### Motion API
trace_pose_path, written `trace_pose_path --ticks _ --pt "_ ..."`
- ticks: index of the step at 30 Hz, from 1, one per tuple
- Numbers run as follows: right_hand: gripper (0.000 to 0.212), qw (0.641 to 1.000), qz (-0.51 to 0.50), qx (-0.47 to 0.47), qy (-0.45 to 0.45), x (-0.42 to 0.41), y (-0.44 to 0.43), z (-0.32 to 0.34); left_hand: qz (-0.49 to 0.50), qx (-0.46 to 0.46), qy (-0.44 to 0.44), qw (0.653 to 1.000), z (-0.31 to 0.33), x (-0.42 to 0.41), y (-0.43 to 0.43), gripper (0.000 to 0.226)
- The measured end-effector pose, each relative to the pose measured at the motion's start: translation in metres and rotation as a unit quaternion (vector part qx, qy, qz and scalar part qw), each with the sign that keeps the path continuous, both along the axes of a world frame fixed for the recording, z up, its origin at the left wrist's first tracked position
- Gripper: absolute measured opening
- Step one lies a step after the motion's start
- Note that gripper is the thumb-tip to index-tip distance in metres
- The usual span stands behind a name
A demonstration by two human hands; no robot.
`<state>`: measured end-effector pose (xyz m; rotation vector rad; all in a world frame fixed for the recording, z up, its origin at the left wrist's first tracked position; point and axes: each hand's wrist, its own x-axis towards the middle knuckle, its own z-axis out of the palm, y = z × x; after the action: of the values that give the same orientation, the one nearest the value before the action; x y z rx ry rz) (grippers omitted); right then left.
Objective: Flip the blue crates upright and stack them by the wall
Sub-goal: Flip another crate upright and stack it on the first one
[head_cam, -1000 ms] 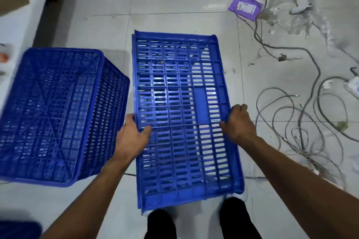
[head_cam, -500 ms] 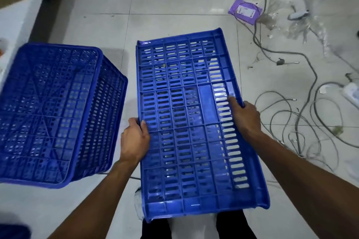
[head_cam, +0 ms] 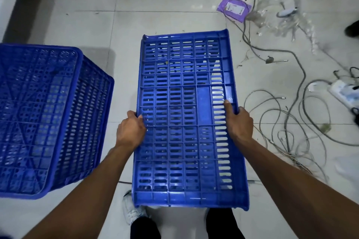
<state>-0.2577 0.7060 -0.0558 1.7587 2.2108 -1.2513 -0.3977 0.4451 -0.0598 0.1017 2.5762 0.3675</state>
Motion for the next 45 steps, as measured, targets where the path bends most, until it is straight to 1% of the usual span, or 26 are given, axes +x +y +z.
trace_pose_path --ticks 7,10,13,14,15,16,17,19,20,22,24,26,28,30,32,33,34,36,39,42,45 --pt "0.081 0.999 0.034 -0.024 -0.010 0.015 0.013 -0.010 -0.017 -0.041 -0.062 0.997 -0.002 0.006 0.011 0.037" --pt "0.078 0.997 0.042 -0.057 -0.009 0.015 0.018 -0.007 -0.015 -0.053 -0.072 0.996 0.000 0.002 0.015 0.036" --pt "0.079 0.994 0.047 -0.096 -0.016 0.013 0.024 -0.005 -0.043 -0.062 -0.063 0.995 0.008 0.006 0.019 0.034" --pt "0.077 0.993 0.051 -0.106 -0.011 0.012 0.027 -0.003 -0.067 -0.068 -0.050 0.994 0.010 0.009 0.021 0.041" --pt "0.073 0.992 0.054 -0.116 -0.008 0.011 0.029 0.000 -0.100 -0.081 -0.027 0.991 0.011 0.014 0.023 0.053" --pt "0.068 0.990 0.054 -0.127 -0.003 0.009 0.031 0.001 -0.138 -0.093 0.007 0.986 0.013 0.020 0.026 0.064" --pt "0.065 0.989 0.049 -0.141 0.005 0.009 0.033 0.000 -0.178 -0.096 0.045 0.978 0.015 0.025 0.029 0.070" --pt "0.058 0.986 0.037 -0.164 0.021 0.008 0.036 -0.001 -0.258 -0.078 0.094 0.958 0.018 0.035 0.042 0.071" --pt "0.054 0.984 0.026 -0.174 0.032 0.007 0.036 0.001 -0.298 -0.064 0.099 0.947 0.018 0.041 0.050 0.068" --pt "0.047 0.976 -0.008 -0.207 0.062 0.007 0.036 0.000 -0.359 -0.025 0.068 0.931 0.020 0.050 0.067 0.061" --pt "0.043 0.971 -0.035 -0.221 0.081 0.009 0.036 0.000 -0.381 0.019 0.034 0.924 0.024 0.064 0.089 0.054" --pt "0.044 0.969 -0.041 -0.225 0.090 0.009 0.034 0.002 -0.373 0.054 0.010 0.926 0.031 0.078 0.107 0.054" --pt "0.044 0.973 -0.024 -0.213 0.087 0.009 0.029 0.005 -0.349 0.061 -0.034 0.935 0.038 0.092 0.120 0.063" --pt "0.043 0.983 0.011 -0.171 0.071 0.007 0.020 0.009 -0.313 0.037 -0.069 0.947 0.042 0.105 0.126 0.086" --pt "0.043 0.987 0.052 -0.135 0.068 0.003 0.012 0.014 -0.276 -0.001 -0.085 0.957 0.044 0.118 0.127 0.116" --pt "0.043 0.987 0.071 -0.128 0.072 0.000 0.007 0.017 -0.262 -0.023 -0.086 0.961 0.044 0.123 0.124 0.127" --pt "0.044 0.986 0.092 -0.119 0.076 -0.004 0.001 0.020 -0.250 -0.043 -0.085 0.964 0.045 0.127 0.122 0.133" --pt "0.048 0.983 0.146 -0.088 0.071 -0.010 -0.010 0.025 -0.208 -0.056 -0.076 0.973 0.047 0.130 0.115 0.130" --pt "0.052 0.974 0.218 -0.035 0.057 -0.021 -0.029 0.031 -0.141 -0.044 -0.063 0.987 0.051 0.123 0.106 0.121" --pt "0.053 0.967 0.248 0.007 0.051 -0.032 -0.047 0.036 -0.109 -0.050 -0.058 0.991 0.055 0.118 0.096 0.115" --pt "0.051 0.963 0.264 0.026 0.043 -0.045 -0.066 0.042 -0.078 -0.043 -0.055 0.995 0.057 0.107 0.086 0.107"
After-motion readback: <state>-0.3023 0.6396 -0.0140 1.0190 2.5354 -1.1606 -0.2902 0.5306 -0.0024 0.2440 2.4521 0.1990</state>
